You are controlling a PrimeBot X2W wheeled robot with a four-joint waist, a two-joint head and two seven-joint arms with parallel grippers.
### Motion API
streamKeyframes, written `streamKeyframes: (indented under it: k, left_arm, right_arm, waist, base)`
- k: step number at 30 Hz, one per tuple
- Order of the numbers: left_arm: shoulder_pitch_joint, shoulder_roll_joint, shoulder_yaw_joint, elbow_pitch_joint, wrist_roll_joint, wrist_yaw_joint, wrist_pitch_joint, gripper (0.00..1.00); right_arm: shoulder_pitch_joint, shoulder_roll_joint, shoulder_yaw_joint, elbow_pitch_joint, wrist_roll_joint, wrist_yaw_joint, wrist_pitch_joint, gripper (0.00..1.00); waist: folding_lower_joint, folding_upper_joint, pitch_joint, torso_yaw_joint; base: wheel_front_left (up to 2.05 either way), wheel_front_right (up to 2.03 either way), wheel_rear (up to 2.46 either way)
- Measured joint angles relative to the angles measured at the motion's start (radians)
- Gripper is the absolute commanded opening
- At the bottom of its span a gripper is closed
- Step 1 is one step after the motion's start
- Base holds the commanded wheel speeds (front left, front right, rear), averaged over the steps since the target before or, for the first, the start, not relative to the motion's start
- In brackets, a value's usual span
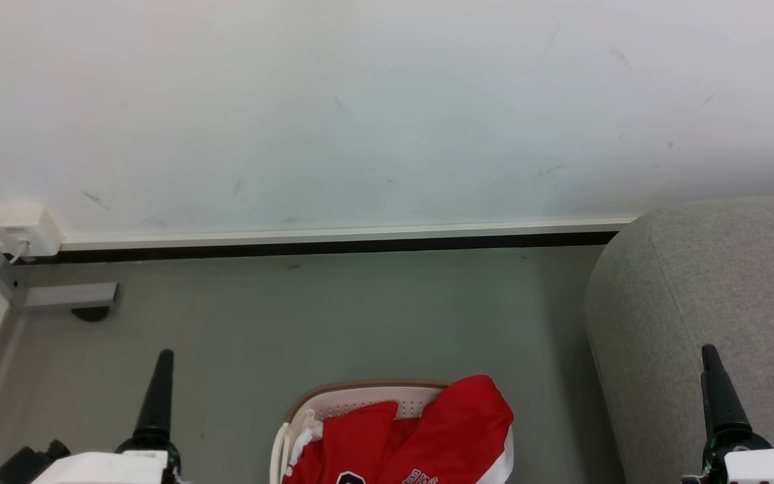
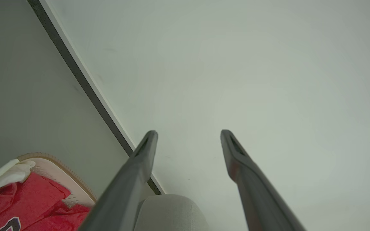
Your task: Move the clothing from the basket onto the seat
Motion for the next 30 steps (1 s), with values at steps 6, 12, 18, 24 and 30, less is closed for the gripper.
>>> streamKeyframes:
  k: [6,12,18,24,30]
  left_arm:
    - [0.000,0.000,-0.001,-0.021,0.143,0.000,-0.025,1.00]
    - [0.000,0.001,-0.002,-0.052,0.283,0.000,-0.049,1.00]
    - [0.003,0.008,-0.022,-0.067,0.414,-0.001,-0.068,1.00]
    - [0.004,0.015,-0.028,-0.076,0.507,-0.001,-0.090,1.00]
    - [0.004,0.016,-0.033,-0.075,0.593,0.001,-0.108,1.00]
  right_arm:
    - [0.000,0.000,0.023,-0.007,-0.104,0.000,-0.022,1.00]
    - [-0.001,-0.001,0.034,-0.005,-0.257,0.000,-0.045,1.00]
    - [-0.002,-0.001,0.039,-0.004,-0.405,0.000,-0.064,1.00]
    - [-0.002,-0.002,0.050,-0.005,-0.547,0.000,-0.086,1.00]
    - [-0.006,-0.002,0.067,-0.001,-0.649,0.000,-0.105,1.00]
  waist:
    - [0.0000,0.0000,0.003,-0.002]
    - [0.0000,0.0000,0.006,-0.004]
    - [0.0000,0.0000,0.007,-0.005]
    - [0.0000,0.0000,0.008,-0.006]
    - [0.0000,0.0000,0.012,-0.006]
  base:
    - [0.00,0.00,0.00]
    - [0.00,0.00,0.00]
    - [0.00,0.00,0.00]
    - [0.00,0.00,0.00]
    - [0.00,0.00,0.00]
